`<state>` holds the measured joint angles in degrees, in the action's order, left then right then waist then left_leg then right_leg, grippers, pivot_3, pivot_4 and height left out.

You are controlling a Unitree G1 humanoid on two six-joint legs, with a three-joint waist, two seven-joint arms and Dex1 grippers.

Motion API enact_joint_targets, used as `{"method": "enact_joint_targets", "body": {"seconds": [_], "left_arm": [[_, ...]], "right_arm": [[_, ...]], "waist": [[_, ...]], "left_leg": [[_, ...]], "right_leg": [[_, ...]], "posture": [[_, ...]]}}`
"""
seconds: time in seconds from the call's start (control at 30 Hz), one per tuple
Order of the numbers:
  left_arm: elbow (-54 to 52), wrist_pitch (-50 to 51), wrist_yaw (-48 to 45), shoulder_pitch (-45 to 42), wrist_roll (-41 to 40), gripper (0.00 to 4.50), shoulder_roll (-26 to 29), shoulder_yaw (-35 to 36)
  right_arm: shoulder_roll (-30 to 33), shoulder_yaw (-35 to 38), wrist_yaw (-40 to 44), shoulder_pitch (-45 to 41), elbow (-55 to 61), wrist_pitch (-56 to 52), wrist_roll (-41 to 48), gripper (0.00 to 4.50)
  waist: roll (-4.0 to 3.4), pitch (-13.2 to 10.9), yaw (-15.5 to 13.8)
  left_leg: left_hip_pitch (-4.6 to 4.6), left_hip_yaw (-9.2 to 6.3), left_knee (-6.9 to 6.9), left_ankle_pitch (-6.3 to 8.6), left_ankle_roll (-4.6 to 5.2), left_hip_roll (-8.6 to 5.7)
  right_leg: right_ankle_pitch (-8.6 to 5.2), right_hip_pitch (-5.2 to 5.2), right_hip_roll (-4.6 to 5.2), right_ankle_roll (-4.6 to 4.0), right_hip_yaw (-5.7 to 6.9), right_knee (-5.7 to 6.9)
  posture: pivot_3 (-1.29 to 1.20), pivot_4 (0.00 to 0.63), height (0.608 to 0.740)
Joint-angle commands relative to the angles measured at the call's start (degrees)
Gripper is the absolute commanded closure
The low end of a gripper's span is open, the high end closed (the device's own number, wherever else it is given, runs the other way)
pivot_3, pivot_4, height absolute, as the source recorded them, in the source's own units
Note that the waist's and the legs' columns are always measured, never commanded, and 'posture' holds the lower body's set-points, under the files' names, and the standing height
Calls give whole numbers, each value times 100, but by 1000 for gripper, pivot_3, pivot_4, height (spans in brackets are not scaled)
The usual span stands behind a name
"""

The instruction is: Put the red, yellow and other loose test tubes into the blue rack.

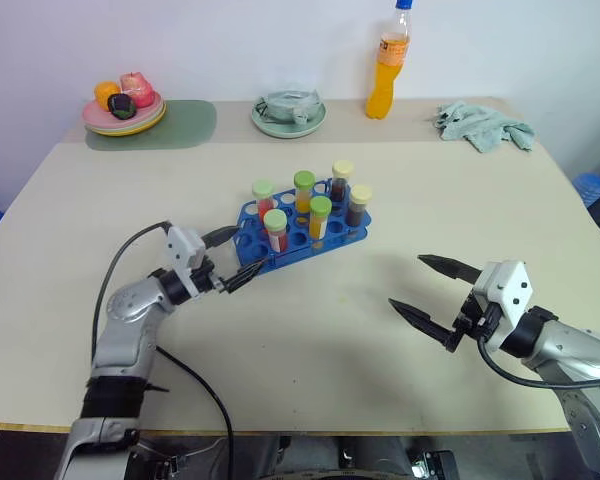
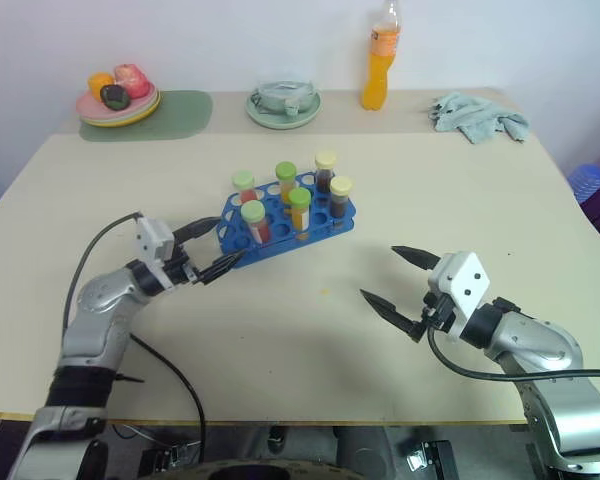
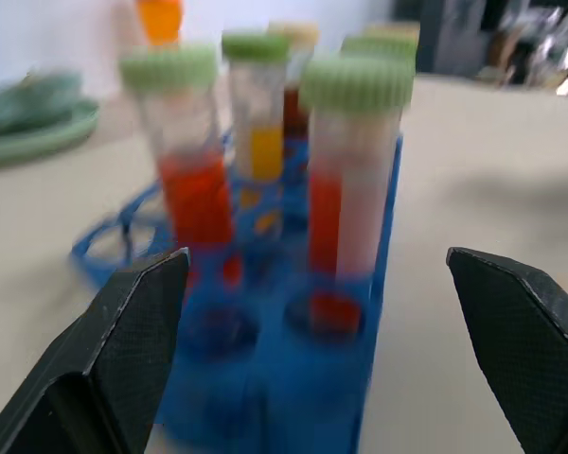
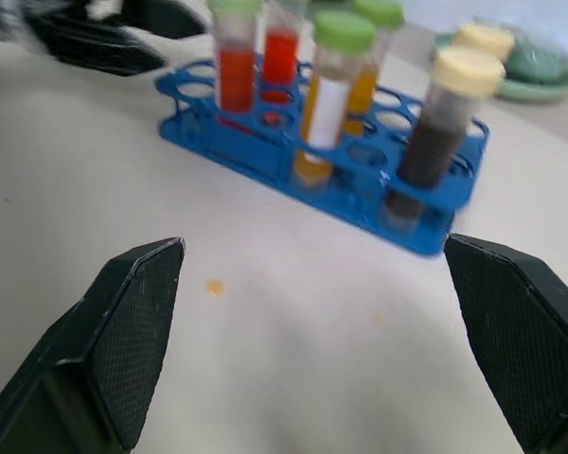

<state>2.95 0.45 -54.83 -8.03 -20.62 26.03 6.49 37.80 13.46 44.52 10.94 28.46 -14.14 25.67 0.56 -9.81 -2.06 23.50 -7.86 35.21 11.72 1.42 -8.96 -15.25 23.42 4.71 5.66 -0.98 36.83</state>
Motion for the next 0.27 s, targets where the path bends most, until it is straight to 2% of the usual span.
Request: {"method": "enact_joint_targets", "body": {"seconds": [0.03, 0.13, 0.27], "left_arm": [[-644, 200, 52, 491, -276, 51, 244, 342], [-1149, 578, 380, 964, -350, 51, 406, 560], [-1422, 707, 243, 1312, -572, 51, 584, 669]], "right_arm": [[-57, 155, -38, 0, -163, 221, -68, 0], [-5, 330, 45, 127, -309, 313, -84, 0], [61, 426, 177, 120, -504, 390, -68, 0]], "waist": [[-5, -3, -8], [-7, -4, -30], [-8, -4, -21]], "left_leg": [[0, 0, -3, 0, 0, 0], [0, -1, -4, 0, 0, 1], [0, 0, -3, 1, 0, 2]], "right_leg": [[0, 2, 0, 0, 0, 1], [-1, 2, 0, -2, 1, 2], [-10, -6, 0, -12, 0, -6]], "posture": [[0, 150, 740], [0, 150, 740], [0, 150, 740]]}}
